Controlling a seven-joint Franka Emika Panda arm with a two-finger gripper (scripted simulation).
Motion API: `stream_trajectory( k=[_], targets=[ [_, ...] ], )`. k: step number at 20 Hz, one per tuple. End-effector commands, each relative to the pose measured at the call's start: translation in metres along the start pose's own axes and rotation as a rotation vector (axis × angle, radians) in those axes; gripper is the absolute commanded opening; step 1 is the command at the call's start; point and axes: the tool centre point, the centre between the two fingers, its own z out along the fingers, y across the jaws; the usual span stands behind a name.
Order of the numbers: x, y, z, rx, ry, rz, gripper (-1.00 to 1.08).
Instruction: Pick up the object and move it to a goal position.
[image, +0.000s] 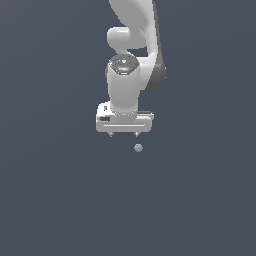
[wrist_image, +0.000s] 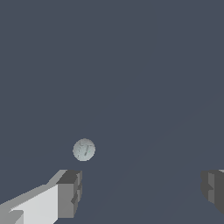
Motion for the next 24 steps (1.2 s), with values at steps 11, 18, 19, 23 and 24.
stream_trajectory(
  k=[11,18,19,23,24],
  targets=[
    [-0.01,-0.001,0.012,0.006,-0.04,-0.042,1.0],
    [-0.01,-0.005,0.017,0.007,-0.037,-0.038,1.0],
    [-0.01,-0.007,0.02,0.007,-0.036,-0.037,1.0],
    [-0.011,-0.018,0.034,0.009,-0.031,-0.029,1.0],
    [-0.012,-0.021,0.038,0.01,-0.029,-0.026,1.0]
  ],
)
